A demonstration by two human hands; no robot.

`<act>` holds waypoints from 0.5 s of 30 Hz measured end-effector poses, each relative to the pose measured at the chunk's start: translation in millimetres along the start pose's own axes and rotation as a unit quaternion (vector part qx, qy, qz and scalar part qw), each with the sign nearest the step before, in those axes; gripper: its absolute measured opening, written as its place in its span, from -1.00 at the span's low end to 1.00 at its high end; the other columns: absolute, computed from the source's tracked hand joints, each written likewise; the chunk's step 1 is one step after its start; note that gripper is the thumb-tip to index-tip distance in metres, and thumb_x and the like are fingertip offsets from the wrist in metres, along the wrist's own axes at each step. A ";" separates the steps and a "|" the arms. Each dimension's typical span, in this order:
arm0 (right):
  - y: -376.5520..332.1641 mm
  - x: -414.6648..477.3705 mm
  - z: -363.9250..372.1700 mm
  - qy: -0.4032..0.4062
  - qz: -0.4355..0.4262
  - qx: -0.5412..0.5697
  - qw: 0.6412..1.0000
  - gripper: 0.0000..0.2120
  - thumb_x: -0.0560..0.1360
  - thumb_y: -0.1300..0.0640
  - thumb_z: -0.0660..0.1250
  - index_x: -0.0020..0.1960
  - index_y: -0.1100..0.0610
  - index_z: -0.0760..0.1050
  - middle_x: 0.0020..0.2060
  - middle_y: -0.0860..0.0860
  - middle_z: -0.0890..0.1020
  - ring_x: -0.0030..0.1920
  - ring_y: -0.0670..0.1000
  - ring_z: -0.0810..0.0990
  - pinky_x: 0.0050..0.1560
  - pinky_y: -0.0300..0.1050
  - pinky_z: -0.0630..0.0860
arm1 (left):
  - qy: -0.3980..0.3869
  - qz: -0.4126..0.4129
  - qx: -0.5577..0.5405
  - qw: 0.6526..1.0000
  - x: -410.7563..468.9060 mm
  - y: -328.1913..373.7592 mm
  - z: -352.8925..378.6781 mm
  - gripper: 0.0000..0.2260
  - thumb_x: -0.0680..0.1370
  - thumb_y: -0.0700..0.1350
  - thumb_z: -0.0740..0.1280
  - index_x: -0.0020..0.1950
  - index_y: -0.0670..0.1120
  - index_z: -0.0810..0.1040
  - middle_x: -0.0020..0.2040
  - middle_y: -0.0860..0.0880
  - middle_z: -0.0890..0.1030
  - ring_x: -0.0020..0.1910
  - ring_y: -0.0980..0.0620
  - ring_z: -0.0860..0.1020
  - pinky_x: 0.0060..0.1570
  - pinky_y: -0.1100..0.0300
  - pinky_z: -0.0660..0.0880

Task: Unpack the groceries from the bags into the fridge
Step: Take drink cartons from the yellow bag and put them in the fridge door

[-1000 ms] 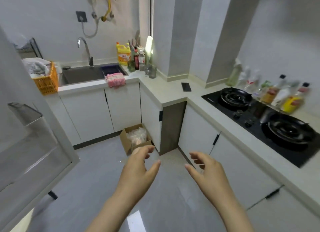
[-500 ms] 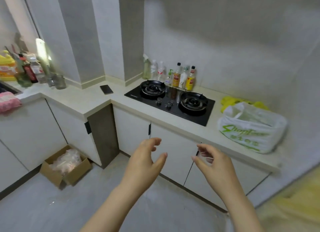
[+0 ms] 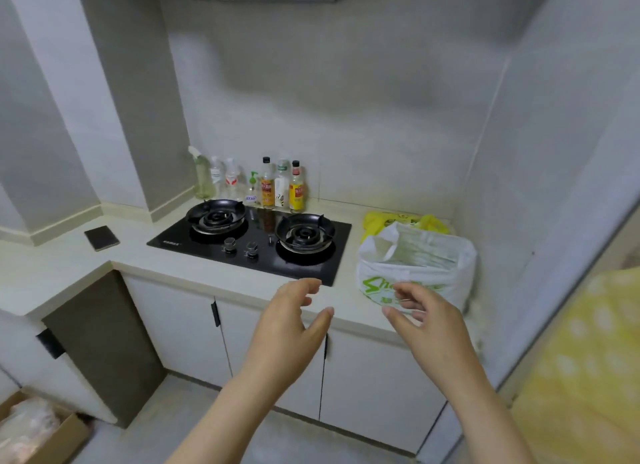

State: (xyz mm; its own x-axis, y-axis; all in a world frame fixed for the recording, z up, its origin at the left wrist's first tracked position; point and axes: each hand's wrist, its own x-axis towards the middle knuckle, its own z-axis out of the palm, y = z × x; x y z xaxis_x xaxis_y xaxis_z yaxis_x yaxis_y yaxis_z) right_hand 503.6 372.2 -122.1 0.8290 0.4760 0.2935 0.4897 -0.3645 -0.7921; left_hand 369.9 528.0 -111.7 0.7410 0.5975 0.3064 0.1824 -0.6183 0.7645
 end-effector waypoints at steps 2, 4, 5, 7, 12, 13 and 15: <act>9.8 15.7 -6.5 0.006 0.000 -0.003 1.000 -0.71 0.42 0.13 0.48 0.12 0.01 0.56 -0.01 -0.11 0.63 0.00 -0.08 0.59 0.13 0.00 0.53 | -0.003 0.001 -0.006 1.000 15.1 4.4 13.2 -0.67 0.54 -0.02 0.34 0.29 0.05 0.45 0.18 0.17 0.48 0.10 0.25 0.48 0.13 0.30 0.45; 20.6 30.8 -12.3 0.009 0.007 -0.003 1.000 -0.71 0.42 0.12 0.48 0.12 0.00 0.56 0.01 -0.11 0.63 0.01 -0.08 0.59 0.13 -0.01 0.53 | -0.008 0.005 -0.011 1.000 30.2 6.9 27.0 -0.68 0.53 -0.03 0.35 0.28 0.04 0.46 0.18 0.17 0.49 0.09 0.25 0.48 0.11 0.32 0.43; 25.8 38.5 -14.5 0.010 0.010 -0.006 1.000 -0.71 0.42 0.11 0.47 0.13 0.01 0.56 0.01 -0.12 0.63 0.02 -0.09 0.59 0.13 -0.01 0.53 | -0.011 0.008 -0.010 1.000 38.6 7.8 34.0 -0.68 0.53 -0.04 0.35 0.28 0.04 0.47 0.17 0.17 0.49 0.09 0.25 0.48 0.11 0.32 0.43; 34.7 52.5 -16.5 0.012 0.013 -0.017 1.000 -0.69 0.43 0.10 0.47 0.16 0.03 0.56 0.02 -0.13 0.63 0.03 -0.10 0.59 0.13 -0.02 0.53 | -0.016 0.011 -0.011 1.000 54.3 9.3 44.6 -0.68 0.53 -0.04 0.35 0.28 0.02 0.47 0.17 0.15 0.50 0.09 0.24 0.49 0.10 0.31 0.44; 52.4 99.1 -13.1 0.025 0.026 -0.028 0.999 -0.68 0.43 0.12 0.47 0.17 0.06 0.56 0.00 -0.08 0.62 0.03 -0.07 0.59 0.14 -0.01 0.53 | -0.027 0.019 -0.018 0.999 104.7 3.6 70.4 -0.66 0.51 -0.05 0.37 0.28 0.01 0.48 0.17 0.14 0.50 0.09 0.20 0.50 0.12 0.24 0.46; 55.5 110.6 -11.9 0.027 0.028 -0.030 0.999 -0.68 0.43 0.11 0.47 0.17 0.05 0.56 0.00 -0.08 0.62 0.03 -0.06 0.59 0.14 -0.02 0.52 | -0.029 0.022 -0.020 0.999 117.3 1.0 75.2 -0.67 0.51 -0.05 0.37 0.27 0.01 0.48 0.16 0.14 0.51 0.08 0.20 0.51 0.11 0.25 0.45; 61.3 134.5 -8.5 0.032 0.026 -0.037 0.998 -0.68 0.44 0.11 0.46 0.18 0.04 0.55 0.02 -0.10 0.61 0.05 -0.06 0.58 0.16 -0.02 0.51 | -0.035 0.032 -0.024 0.999 143.7 -5.8 84.2 -0.67 0.51 -0.04 0.37 0.27 0.02 0.48 0.15 0.13 0.52 0.07 0.21 0.50 0.11 0.26 0.46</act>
State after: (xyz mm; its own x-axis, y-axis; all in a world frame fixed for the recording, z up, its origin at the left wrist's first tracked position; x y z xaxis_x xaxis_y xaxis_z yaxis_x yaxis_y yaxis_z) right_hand 647.3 407.0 -126.6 0.8686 0.4029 0.2883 0.4615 -0.4463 -0.7667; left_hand 529.8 574.4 -119.9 0.7939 0.5197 0.3155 0.1045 -0.6279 0.7712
